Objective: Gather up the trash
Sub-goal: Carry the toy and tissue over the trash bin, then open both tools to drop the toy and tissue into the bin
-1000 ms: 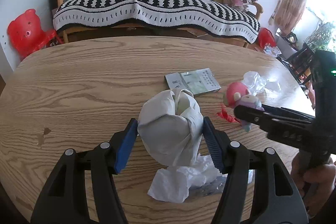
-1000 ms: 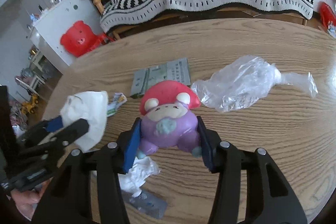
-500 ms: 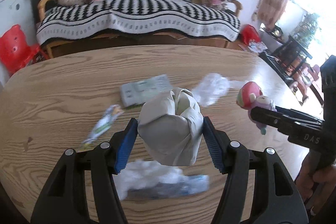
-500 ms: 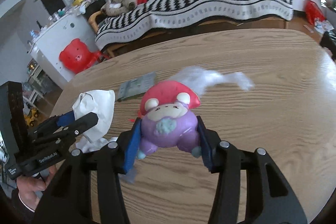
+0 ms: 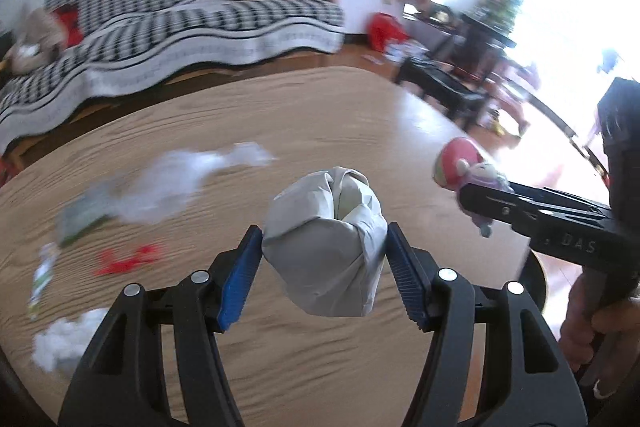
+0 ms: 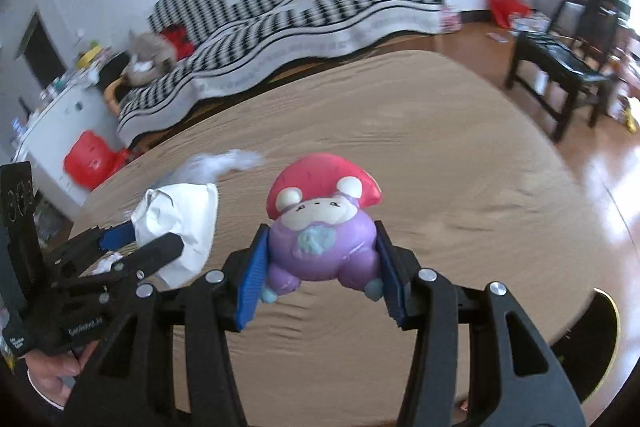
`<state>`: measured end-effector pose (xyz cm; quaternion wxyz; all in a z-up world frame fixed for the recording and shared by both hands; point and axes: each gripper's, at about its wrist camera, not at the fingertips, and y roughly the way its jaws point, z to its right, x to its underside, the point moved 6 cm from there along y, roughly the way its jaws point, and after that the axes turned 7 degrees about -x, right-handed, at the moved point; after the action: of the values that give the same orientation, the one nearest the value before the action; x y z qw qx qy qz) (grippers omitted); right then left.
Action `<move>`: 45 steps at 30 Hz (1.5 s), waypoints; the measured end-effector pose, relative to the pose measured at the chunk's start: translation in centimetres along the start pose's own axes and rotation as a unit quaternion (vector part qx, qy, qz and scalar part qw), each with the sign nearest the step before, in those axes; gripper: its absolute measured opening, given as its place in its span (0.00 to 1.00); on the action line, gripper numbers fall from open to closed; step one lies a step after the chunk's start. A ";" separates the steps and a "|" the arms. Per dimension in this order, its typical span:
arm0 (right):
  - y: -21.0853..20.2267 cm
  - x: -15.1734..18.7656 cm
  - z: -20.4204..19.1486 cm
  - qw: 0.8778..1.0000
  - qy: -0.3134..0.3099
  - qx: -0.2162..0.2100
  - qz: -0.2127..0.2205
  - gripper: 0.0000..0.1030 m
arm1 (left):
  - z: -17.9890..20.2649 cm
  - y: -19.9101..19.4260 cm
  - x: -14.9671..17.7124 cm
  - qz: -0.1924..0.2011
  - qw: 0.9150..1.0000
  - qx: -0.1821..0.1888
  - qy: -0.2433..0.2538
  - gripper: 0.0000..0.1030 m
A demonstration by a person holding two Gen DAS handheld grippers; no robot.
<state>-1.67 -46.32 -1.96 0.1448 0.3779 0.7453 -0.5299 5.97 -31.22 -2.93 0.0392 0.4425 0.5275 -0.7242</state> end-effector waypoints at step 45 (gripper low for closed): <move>-21.1 18.4 35.0 0.939 0.292 0.174 0.042 0.49 | 39.1 10.6 8.8 -0.104 0.953 0.198 0.205 0.60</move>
<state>-35.64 -73.45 -12.77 -0.1255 0.5663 0.6342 -0.5111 -17.28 -63.47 -14.63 -0.2334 0.5234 0.4136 -0.7075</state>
